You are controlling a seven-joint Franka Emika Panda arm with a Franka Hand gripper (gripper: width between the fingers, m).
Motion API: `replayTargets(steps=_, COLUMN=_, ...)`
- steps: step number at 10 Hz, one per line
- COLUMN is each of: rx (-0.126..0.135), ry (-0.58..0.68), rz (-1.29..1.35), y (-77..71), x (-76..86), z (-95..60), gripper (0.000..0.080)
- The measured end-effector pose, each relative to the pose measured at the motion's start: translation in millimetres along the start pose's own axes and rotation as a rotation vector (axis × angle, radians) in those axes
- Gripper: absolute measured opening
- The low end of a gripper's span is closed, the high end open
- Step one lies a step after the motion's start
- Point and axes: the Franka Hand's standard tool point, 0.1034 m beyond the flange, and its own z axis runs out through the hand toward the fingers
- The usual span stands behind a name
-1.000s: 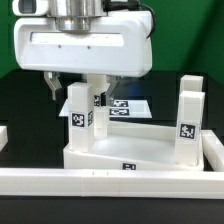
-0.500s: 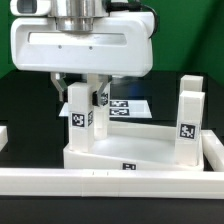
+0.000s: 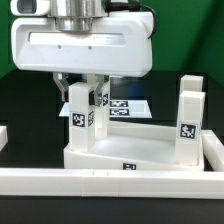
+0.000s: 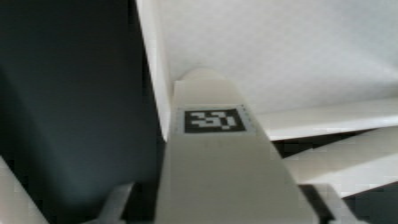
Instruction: Assemble desk
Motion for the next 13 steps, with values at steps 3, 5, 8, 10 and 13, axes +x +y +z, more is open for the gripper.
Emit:
replayTargets(steps=3, rx=0.018, ry=-0.003, rz=0.285, y=2.2, x=0.4, z=0.2, gripper=0.0288)
replayTargets(steps=5, rx=0.027, ry=-0.005, rz=0.48, y=3.7, x=1.0, z=0.1, gripper=0.0289)
replayTargets(steps=8, rx=0.029, ry=-0.015, rz=0.79, y=5.2, x=0.8, z=0.0, gripper=0.029)
replayTargets(steps=10, rx=0.027, ry=-0.02, rz=0.957, y=3.5, x=0.1, z=0.3, gripper=0.029)
replayTargets(steps=13, rx=0.033, ry=-0.023, rz=1.21, y=-0.2, x=-0.3, z=0.6, gripper=0.029)
